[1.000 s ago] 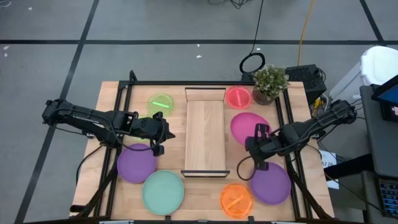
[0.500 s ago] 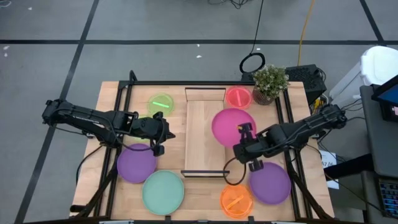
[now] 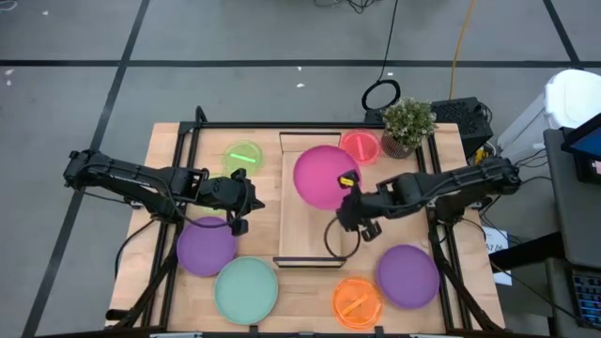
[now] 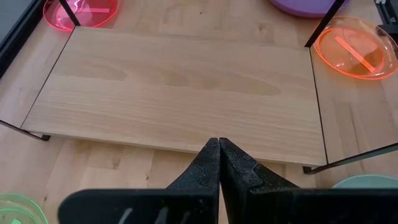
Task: Place and stack plates onto a shelf
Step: Put the pink plate on the shelf
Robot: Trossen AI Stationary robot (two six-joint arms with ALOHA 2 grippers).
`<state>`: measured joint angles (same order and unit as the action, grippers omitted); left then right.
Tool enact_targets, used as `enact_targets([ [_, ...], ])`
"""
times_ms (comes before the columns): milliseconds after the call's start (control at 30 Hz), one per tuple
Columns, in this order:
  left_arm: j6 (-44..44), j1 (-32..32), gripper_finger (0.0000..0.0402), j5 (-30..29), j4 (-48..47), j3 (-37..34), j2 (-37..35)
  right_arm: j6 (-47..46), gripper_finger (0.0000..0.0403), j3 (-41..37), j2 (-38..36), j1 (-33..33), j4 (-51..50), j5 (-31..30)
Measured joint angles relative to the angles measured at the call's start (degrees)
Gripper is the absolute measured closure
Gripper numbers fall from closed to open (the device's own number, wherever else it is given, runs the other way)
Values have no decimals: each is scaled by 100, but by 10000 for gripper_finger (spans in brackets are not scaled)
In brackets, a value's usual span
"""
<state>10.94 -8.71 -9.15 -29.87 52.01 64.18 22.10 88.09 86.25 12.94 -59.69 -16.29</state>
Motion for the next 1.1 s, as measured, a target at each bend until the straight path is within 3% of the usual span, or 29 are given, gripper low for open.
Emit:
enact_targets([
  [133,0,0,398,0,-3,0,0,552,403,-104,187,-255,509,589],
  [400,0,0,398,0,-48,0,0,1454,403,-769,273,-684,1431,1015],
  [867,7,-2,398,-17,4,0,0,2106,403,-2106,274,-1597,3035,1367],
  [1100,-2,0,398,-379,4,0,0,2507,403,-2550,277,-1932,3548,1650],
])
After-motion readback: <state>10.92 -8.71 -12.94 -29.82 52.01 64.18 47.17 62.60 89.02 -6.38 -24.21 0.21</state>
